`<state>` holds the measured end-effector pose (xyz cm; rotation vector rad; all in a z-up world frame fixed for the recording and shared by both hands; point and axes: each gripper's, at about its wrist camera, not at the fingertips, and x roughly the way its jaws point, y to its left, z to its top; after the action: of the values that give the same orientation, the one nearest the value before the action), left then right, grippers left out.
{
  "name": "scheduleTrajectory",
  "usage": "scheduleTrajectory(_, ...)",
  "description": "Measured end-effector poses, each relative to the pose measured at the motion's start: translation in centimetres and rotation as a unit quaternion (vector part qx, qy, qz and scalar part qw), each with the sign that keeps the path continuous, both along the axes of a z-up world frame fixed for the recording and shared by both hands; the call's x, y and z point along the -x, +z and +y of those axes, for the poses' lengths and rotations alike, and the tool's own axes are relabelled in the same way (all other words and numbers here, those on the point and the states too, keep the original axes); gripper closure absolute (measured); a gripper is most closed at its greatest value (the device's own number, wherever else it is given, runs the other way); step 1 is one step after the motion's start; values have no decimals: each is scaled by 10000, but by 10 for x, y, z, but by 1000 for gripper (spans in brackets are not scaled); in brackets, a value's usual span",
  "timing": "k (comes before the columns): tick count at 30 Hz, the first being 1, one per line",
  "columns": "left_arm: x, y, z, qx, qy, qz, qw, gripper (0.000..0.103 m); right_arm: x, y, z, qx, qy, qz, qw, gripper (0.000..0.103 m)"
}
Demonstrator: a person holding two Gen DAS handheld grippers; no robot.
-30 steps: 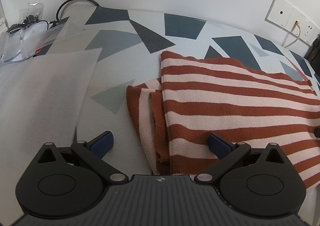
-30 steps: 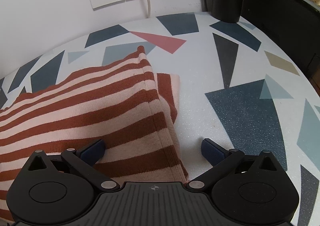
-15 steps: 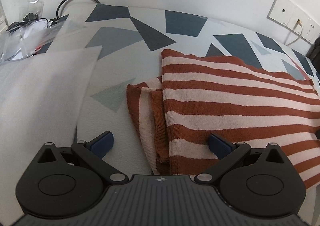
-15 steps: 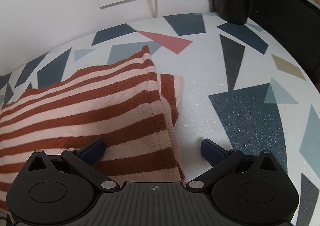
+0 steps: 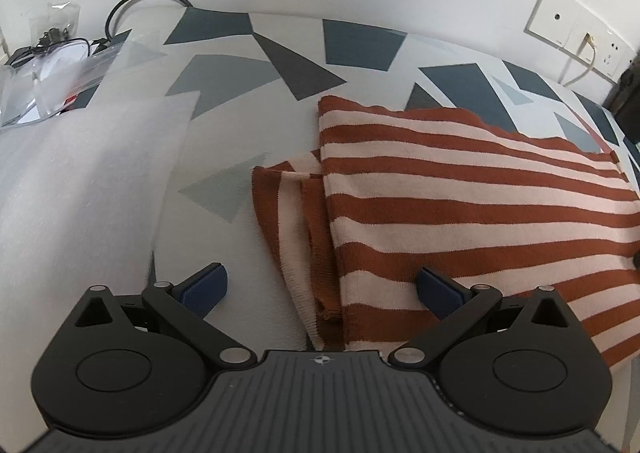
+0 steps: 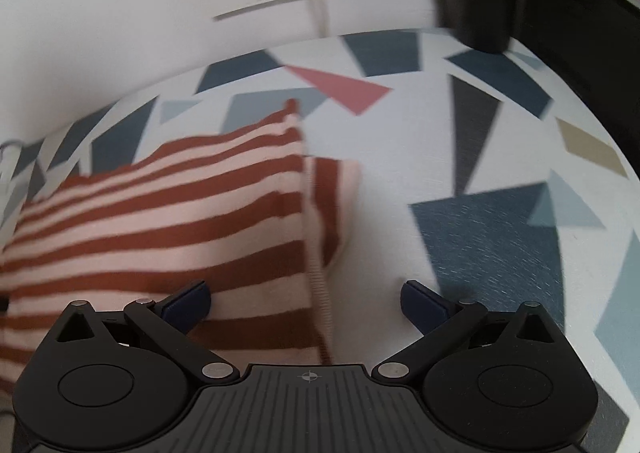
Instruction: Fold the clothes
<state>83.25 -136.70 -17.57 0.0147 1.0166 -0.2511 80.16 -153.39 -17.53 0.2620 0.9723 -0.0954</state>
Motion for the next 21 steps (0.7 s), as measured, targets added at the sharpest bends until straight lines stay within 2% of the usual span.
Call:
scheduleTrajectory(3,0,0,-1,-33,15,35,10000,0,-2,1,10,93,211,-54,9997,16)
scheduleTrajectory(5,-1,1,-1,-27,7,60,10000,0,-3,2,11,14,263,-107,9996,25)
scheduleTrajectory(6,0,1,-1,0,-22,54,10000,2,-3,3,11,-25,293,-125,9995,34)
scheduleTrajectory(7,2,2,-1,39,-90,43,9999,5,-3,4,9,-90,304,-136,9994,41)
scheduleTrajectory(8,3,3,-1,81,-166,32,9998,8,-2,5,8,-157,313,-146,9993,43)
scheduleTrajectory(10,7,6,-1,188,-329,30,9993,26,0,6,3,-255,227,-153,9993,53)
scheduleTrajectory(12,10,9,-3,299,-482,63,9984,35,3,6,-3,-364,149,-161,9991,60)
scheduleTrajectory(14,10,10,-7,300,-570,88,9979,41,4,5,-4,-343,170,-167,9991,62)
scheduleTrajectory(16,10,12,-11,330,-633,139,9974,56,4,5,-2,-257,255,-143,9992,67)
scheduleTrajectory(17,9,12,-13,384,-642,196,9970,59,3,6,0,-220,302,-125,9992,68)
scheduleTrajectory(21,8,13,-20,325,-697,198,9968,60,1,6,1,-209,348,-62,9992,71)
